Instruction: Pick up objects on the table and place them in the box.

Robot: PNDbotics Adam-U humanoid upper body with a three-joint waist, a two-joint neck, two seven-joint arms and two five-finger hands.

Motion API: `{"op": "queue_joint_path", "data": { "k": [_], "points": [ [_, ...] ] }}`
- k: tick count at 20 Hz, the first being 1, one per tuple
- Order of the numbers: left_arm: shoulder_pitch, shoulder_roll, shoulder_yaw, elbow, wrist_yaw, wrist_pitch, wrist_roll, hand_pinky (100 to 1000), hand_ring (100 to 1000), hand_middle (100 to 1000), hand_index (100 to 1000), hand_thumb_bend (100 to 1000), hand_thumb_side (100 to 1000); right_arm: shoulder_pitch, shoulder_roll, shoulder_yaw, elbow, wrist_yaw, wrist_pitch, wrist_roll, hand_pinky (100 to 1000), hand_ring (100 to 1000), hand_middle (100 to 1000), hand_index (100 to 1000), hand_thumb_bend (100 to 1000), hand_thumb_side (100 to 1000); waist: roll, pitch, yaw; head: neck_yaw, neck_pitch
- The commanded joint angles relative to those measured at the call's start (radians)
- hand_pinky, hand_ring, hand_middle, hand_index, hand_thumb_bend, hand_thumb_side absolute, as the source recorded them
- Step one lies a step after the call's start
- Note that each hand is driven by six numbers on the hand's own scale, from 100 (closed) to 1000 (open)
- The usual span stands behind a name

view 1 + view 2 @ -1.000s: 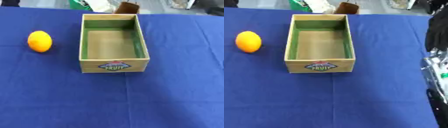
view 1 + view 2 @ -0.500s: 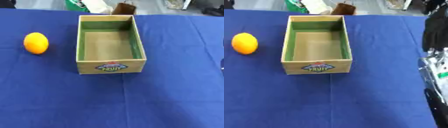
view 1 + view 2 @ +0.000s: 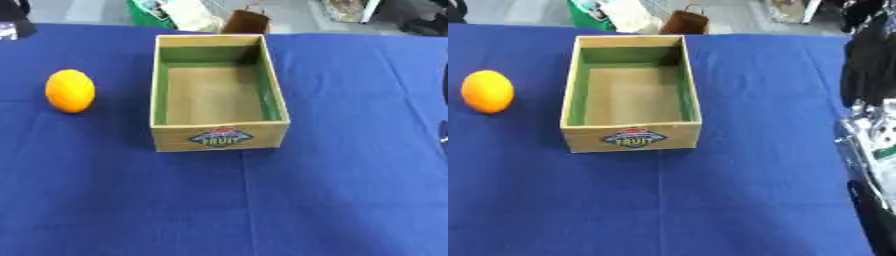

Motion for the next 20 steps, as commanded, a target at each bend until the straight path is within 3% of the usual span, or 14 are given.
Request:
{"op": "queue_joint_path", "data": {
  "k": [1, 2, 6, 13, 20],
  "points": [
    [-0.031, 0.008, 0.005, 0.044, -0.05, -0.037, -0.065, 674, 773, 876, 998, 744, 969, -0.01, -0.031, -0.004, -0.014, 0.0, 0.0, 0.005, 775, 763, 738, 845, 100, 1000, 0.005, -0.025, 0.0, -0.004, -0.014],
    [-0.033, 0.003, 0.009, 0.055, -0.04, -0.046, -0.083, 687, 784, 893, 1000, 692, 881, -0.01, -0.032, -0.004, -0.014, 0.001, 0.0, 0.006, 776, 764, 738, 845, 100, 1000, 0.004, -0.025, 0.0, -0.005, -0.015],
    [-0.037, -0.01, 0.022, 0.082, 0.086, -0.06, -0.172, 722, 803, 880, 1000, 668, 755, -0.009, -0.033, -0.003, -0.014, 0.003, 0.002, 0.007, 776, 764, 738, 845, 100, 1000, 0.004, -0.026, 0.0, -0.005, -0.016],
    [-0.046, -0.023, 0.017, 0.085, 0.226, -0.047, -0.277, 742, 809, 845, 991, 666, 679, -0.005, -0.029, -0.002, -0.014, 0.005, 0.008, 0.008, 777, 764, 738, 844, 100, 1000, 0.005, -0.028, -0.002, -0.001, -0.022],
    [-0.059, -0.053, 0.0, 0.104, 0.304, -0.085, -0.342, 744, 814, 862, 1000, 652, 641, -0.003, -0.026, -0.001, -0.014, 0.006, 0.013, 0.009, 778, 765, 738, 844, 100, 1000, 0.006, -0.027, -0.007, 0.001, -0.027]
  ]
}}
